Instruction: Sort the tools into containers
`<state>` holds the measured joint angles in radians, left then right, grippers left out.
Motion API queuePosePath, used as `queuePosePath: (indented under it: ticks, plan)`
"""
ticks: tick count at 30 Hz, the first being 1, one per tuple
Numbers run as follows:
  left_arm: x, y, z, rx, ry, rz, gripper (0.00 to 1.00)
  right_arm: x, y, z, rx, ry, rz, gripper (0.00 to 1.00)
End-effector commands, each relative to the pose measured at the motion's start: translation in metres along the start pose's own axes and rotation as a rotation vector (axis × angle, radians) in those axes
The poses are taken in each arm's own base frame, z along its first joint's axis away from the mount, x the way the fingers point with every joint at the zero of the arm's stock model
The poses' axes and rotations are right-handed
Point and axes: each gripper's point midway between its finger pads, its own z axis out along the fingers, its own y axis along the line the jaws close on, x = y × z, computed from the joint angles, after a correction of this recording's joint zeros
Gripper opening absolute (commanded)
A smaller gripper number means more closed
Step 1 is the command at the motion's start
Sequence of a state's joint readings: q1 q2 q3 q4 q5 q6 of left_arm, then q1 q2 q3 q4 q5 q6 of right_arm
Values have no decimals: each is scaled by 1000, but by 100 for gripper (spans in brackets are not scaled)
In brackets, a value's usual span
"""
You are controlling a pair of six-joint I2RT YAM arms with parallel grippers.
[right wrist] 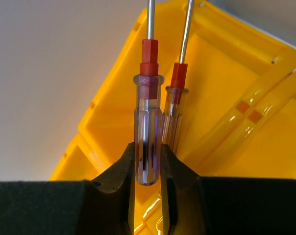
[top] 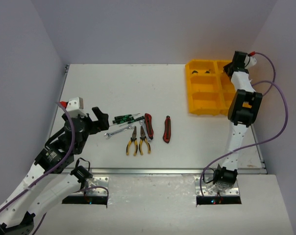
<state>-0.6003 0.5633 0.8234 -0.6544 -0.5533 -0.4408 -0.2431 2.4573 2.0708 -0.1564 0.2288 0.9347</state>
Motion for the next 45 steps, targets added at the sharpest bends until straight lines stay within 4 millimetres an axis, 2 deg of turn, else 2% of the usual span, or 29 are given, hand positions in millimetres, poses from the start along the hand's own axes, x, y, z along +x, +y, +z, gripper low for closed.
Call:
queuePosePath:
  ticks: [1, 2, 5, 6, 8, 10, 11, 13, 17, 19, 21, 22, 25, 28, 32, 33, 34, 35, 37, 38, 40, 42, 45]
  plan:
    - [-7, -3, 4, 0, -25, 0, 100, -25, 24, 3, -74, -62, -32, 3]
    - [-8, -3, 4, 0, -26, -1, 100, -24, 25, 3, -79, -57, -35, 6]
    - [-7, -3, 5, -1, -23, 1, 100, -21, 25, 4, -100, -49, -41, 28]
    - [-7, -3, 5, -2, -23, 1, 100, -22, 29, 3, -116, -50, -40, 45]
    - [-7, -3, 5, -2, -23, 1, 100, -22, 34, 1, -135, -41, -47, 65]
    - [-7, -3, 5, 0, -22, 1, 100, -23, 38, -4, -151, -28, -55, 93]
    - [-7, -3, 5, -1, -23, 1, 100, -21, 40, -8, -173, -13, -43, 97]
    - [-8, -3, 4, -1, -25, 0, 100, -20, 44, -14, -200, 10, -25, 99]
    - [-8, -2, 3, 0, -29, -3, 100, -4, 48, -26, -249, 59, 4, 99]
    - [-8, -2, 3, 0, -29, -4, 100, -12, 66, -38, -323, 36, 27, 99]
    - [-8, -2, 3, -1, -30, -5, 100, 1, 68, -47, -375, 63, 54, 99]
    - [-8, -2, 3, -1, -30, -5, 100, -3, 75, -49, -409, 49, 70, 99]
    - [-9, -1, 3, -4, -31, -5, 100, -4, 90, -72, -530, 46, 145, 99]
    - [-9, -1, 3, -6, -35, -9, 100, -8, 113, -95, -658, 34, 146, 99]
    - [-10, 0, 2, -9, -38, -10, 100, 7, 127, -125, -755, 100, 121, 99]
    - [-10, 0, 2, -9, -38, -11, 100, 7, 134, -142, -773, 115, 102, 99]
    - [-10, 0, 2, -11, -38, -11, 100, 25, 135, -154, -782, 168, 47, 99]
    - [-10, 1, 2, -15, -40, -11, 100, 32, 137, -165, -770, 210, 39, 99]
    - [-10, 1, 3, -20, -36, -9, 100, 61, 130, -194, -695, 314, -100, 99]
    - [-10, 1, 4, -23, -35, -9, 100, 74, 132, -205, -687, 325, -183, 99]
    - [-8, 2, 5, -33, -28, -5, 100, 109, 130, -240, -621, 378, -319, 99]
    - [-7, 2, 7, -42, -21, 0, 100, 135, 116, -259, -520, 326, -523, 99]
    - [-4, 2, 10, -50, -9, 8, 100, 166, 102, -295, -450, 286, -714, 99]
